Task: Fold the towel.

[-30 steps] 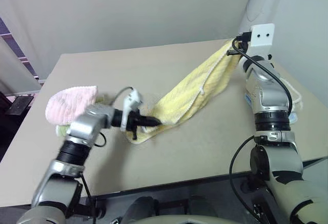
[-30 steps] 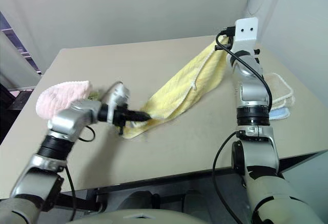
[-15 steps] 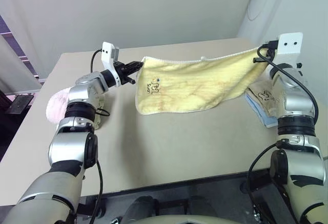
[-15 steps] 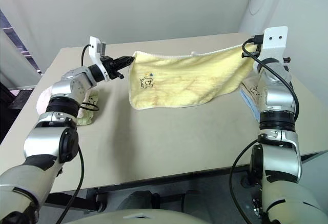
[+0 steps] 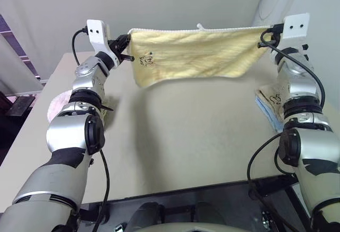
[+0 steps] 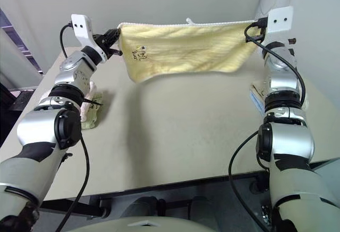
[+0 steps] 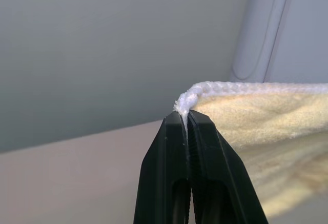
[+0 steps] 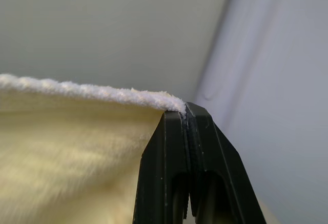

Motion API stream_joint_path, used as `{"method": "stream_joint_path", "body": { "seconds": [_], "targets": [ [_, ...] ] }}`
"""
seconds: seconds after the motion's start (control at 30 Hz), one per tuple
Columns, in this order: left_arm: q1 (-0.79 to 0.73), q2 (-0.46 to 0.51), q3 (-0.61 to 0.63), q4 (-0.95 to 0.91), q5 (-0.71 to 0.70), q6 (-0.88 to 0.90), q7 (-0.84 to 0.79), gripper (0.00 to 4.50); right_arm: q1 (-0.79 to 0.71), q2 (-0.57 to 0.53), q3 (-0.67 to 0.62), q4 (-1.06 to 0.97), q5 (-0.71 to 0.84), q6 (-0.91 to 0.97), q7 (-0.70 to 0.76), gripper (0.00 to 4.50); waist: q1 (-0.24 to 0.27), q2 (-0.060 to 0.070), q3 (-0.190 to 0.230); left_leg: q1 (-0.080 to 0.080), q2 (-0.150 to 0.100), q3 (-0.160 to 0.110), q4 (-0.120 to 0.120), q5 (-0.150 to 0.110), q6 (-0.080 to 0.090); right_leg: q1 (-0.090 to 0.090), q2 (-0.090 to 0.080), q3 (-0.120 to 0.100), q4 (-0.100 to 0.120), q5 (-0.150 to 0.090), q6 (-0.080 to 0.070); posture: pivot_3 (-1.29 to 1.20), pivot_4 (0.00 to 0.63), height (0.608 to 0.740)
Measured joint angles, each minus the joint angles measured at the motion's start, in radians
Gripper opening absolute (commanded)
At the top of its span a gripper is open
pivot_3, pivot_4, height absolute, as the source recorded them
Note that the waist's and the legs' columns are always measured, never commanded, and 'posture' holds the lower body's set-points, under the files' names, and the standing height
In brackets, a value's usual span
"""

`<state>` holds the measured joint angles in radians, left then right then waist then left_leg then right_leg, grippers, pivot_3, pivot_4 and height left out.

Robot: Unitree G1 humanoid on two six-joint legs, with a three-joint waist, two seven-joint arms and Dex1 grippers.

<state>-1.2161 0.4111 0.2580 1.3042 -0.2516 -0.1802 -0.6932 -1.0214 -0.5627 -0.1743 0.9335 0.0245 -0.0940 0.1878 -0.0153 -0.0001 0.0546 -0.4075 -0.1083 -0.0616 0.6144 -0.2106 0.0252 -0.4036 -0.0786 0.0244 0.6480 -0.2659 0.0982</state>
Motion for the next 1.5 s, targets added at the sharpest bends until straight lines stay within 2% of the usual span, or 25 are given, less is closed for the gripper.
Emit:
{"method": "stream_joint_path", "body": {
  "seconds": [0.1,0.27,0.43,0.6,0.73,0.9,1.07,1.23,1.4,1.5],
  "targets": [
    [0.085,0.02,0.012,-0.004,-0.003,-0.006,-0.102,0.03,0.164,0.007,0.005,-0.159,0.024,0.032,0.066,0.0,0.0,0.0,0.0,0.0,0.0,0.0,0.001,0.0,0.0,0.0,0.0,0.0,0.001,0.0,0.0,0.0,0.0,0.74],
    [0.269,0.047,0.012,-0.127,-0.042,0.035,-0.347,0.03,0.458,-0.001,0.001,-0.587,0.104,0.235,0.166,0.0,-0.002,0.0,0.0,-0.001,0.0,0.0,0.002,0.0,0.0,-0.002,0.0,0.0,0.002,0.0,0.0,0.0,0.0,0.74],
    [0.464,0.094,-0.016,-0.433,-0.106,0.244,-0.563,0.03,0.642,-0.054,-0.039,-0.934,0.2,0.447,0.239,0.0,-0.001,0.0,0.0,-0.001,0.001,0.0,0.003,0.0,-0.001,-0.002,0.0,0.0,0.004,0.001,0.0,0.0,0.0,0.74],
    [0.578,0.159,-0.048,-0.685,-0.165,0.446,-0.645,0.03,0.764,-0.124,-0.106,-1.149,0.294,0.595,0.306,0.0,0.004,0.0,0.0,-0.001,0.001,0.0,0.009,-0.002,-0.003,0.002,-0.001,0.0,0.003,0.0,-0.001,0.0,0.0,0.74],
    [0.698,0.262,-0.071,-0.865,-0.229,0.635,-0.735,0.03,0.91,-0.157,-0.175,-1.239,0.334,0.657,0.345,0.0,0.004,0.0,0.0,0.0,0.001,0.0,0.01,-0.002,-0.002,0.006,-0.001,0.0,0.0,-0.002,-0.005,0.0,0.0,0.74],
    [0.832,0.371,-0.108,-0.96,-0.241,0.716,-0.83,0.03,1.164,-0.2,-0.267,-1.35,0.399,0.713,0.463,0.0,0.007,0.0,0.0,0.0,0.002,0.0,0.009,-0.003,-0.002,0.006,-0.002,-0.001,-0.002,-0.003,-0.006,0.0,0.0,0.74],
    [0.932,0.458,-0.106,-1.015,-0.257,0.741,-0.879,0.03,1.403,-0.223,-0.361,-1.418,0.429,0.687,0.606,0.0,0.005,0.0,0.0,-0.001,0.003,0.0,0.009,-0.003,-0.002,0.008,-0.004,-0.001,-0.004,-0.004,-0.005,0.0,0.0,0.74],
    [1.022,0.465,-0.108,-1.069,-0.265,0.732,-0.902,0.03,1.592,-0.25,-0.482,-1.419,0.453,0.659,0.775,0.0,0.004,0.001,0.0,-0.002,0.004,0.001,0.008,-0.004,0.0,0.009,-0.005,-0.003,-0.01,-0.005,-0.003,0.0,0.0,0.74],
    [1.068,0.498,-0.117,-1.118,-0.288,0.74,-0.915,0.03,1.708,-0.24,-0.596,-1.464,0.502,0.633,0.884,0.0,0.005,0.0,-0.001,-0.001,0.004,0.001,0.0,-0.005,0.001,0.009,-0.005,-0.004,-0.017,-0.005,-0.003,0.0,0.0,0.74],
    [1.1,0.578,-0.144,-1.123,-0.325,0.729,-0.918,0.03,1.772,-0.23,-0.608,-1.488,0.497,0.605,0.921,0.0,0.003,0.0,-0.001,-0.002,0.005,0.002,-0.002,-0.005,0.001,0.008,-0.005,-0.003,-0.018,-0.004,-0.005,0.0,0.0,0.74]
  ]
}}
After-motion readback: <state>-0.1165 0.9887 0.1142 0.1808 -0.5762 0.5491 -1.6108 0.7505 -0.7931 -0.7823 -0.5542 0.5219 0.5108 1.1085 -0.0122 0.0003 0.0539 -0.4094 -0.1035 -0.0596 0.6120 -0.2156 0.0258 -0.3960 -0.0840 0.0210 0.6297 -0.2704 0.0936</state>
